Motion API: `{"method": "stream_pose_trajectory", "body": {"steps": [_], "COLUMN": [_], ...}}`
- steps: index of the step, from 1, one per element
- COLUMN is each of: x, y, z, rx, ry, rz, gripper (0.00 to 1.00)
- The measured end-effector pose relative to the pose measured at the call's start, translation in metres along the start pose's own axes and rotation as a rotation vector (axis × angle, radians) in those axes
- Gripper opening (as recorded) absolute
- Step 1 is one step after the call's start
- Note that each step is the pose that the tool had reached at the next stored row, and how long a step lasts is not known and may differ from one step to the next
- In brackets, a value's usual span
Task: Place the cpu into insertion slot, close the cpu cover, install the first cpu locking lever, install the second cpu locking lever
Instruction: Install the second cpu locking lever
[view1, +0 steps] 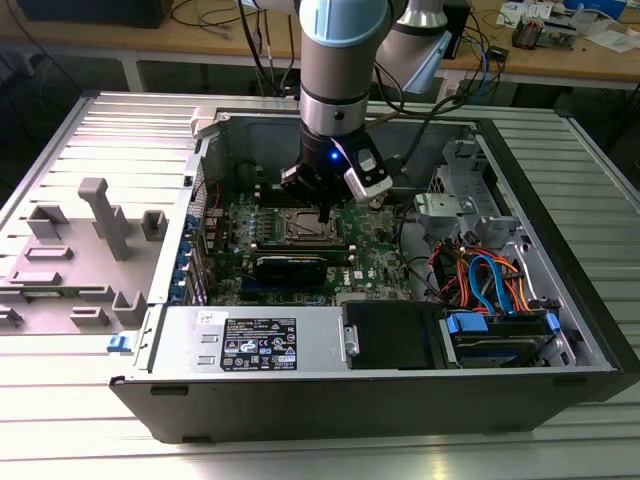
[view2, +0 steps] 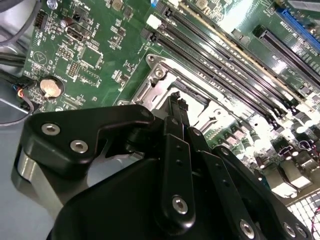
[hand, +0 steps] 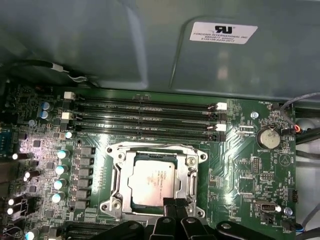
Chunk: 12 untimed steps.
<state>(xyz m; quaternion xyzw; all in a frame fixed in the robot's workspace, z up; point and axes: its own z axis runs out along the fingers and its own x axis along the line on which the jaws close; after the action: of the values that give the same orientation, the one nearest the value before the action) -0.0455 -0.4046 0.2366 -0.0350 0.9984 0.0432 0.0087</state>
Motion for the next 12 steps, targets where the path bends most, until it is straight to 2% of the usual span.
{"method": "stream_pose_trajectory", "body": {"steps": [1,3,6,11,12], "x": [0.0,0.0002,0.0011,0.0027,0.0031], "y": [-0.0005,-0.002,-0.003,-0.0087,-0.0122], "z": [0.0,-0.0002,-0.0003,-0.0008,-0.0011], "rx": [-0.0022,-0.0077,-0.0099,-0.0099,-0.0099], "ry": [0.0076,0.0154,0.0151,0.0151,0.0152], "rz": [0.001,0.001,0.002,0.001,0.001], "gripper": [0.11,0.11,0.11,0.11,0.11]}}
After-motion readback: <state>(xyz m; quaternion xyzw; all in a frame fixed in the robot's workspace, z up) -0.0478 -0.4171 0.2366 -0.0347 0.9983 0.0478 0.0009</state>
